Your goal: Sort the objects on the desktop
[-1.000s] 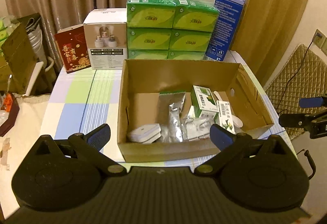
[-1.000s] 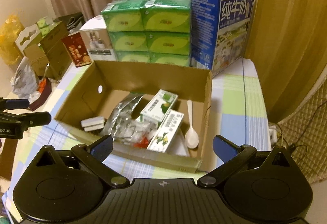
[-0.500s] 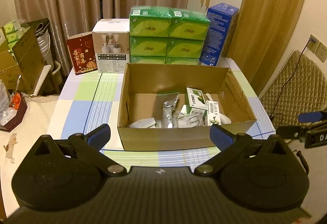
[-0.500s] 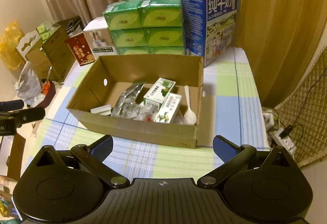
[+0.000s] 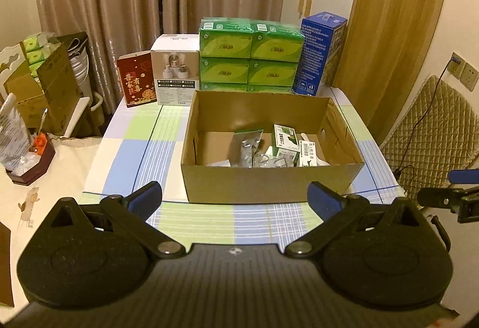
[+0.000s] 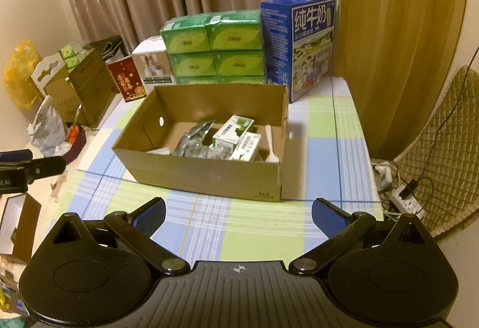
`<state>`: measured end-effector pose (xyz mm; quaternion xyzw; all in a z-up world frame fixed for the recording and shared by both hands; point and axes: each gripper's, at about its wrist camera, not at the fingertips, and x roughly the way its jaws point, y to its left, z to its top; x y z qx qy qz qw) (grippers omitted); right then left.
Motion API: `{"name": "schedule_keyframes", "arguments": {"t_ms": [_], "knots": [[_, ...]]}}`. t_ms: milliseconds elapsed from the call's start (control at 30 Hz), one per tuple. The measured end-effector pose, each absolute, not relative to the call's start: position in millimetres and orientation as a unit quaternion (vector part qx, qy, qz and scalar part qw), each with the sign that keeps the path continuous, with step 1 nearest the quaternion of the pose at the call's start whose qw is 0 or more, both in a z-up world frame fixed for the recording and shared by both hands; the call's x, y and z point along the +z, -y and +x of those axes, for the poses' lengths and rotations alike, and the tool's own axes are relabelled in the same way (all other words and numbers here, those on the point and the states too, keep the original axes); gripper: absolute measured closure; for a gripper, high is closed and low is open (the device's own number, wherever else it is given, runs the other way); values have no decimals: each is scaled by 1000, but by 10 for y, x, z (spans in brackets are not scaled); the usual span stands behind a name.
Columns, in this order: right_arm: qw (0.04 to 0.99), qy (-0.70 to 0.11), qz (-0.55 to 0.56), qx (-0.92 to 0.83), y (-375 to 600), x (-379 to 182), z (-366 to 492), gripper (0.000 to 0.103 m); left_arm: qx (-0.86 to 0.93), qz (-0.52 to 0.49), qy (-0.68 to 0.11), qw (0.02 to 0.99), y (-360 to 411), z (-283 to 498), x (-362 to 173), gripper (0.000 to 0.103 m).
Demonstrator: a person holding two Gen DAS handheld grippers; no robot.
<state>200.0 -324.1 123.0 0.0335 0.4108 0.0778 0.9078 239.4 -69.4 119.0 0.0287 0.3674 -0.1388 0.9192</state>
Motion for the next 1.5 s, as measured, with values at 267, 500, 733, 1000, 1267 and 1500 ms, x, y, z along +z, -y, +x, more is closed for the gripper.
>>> {"name": "schedule_keyframes", "arguments": {"t_ms": [267,500,733,1000,1267,1500], "knots": [[917,-390,40,70,3214,1252,1649,2,-130,29,-360,923,712,2118,1228,1],[924,-373,40,69,3170,1306,1374,2,-138,21,-358,923,733,1851,1227,1],[930,-358,44,67,3136,1342,1085,2,-136,12,-356,924,702,1613,1218,1],[933,-349,54,64,3121,1339,829,2,-127,20,-342,931,639,1374,1216,1],[932,-352,62,64,3127,1263,686,2,-126,10,-344,931,622,1213,1145,1],[934,-346,58,61,3139,1268,594,2,-124,4,-341,932,636,1091,1144,1]]}}
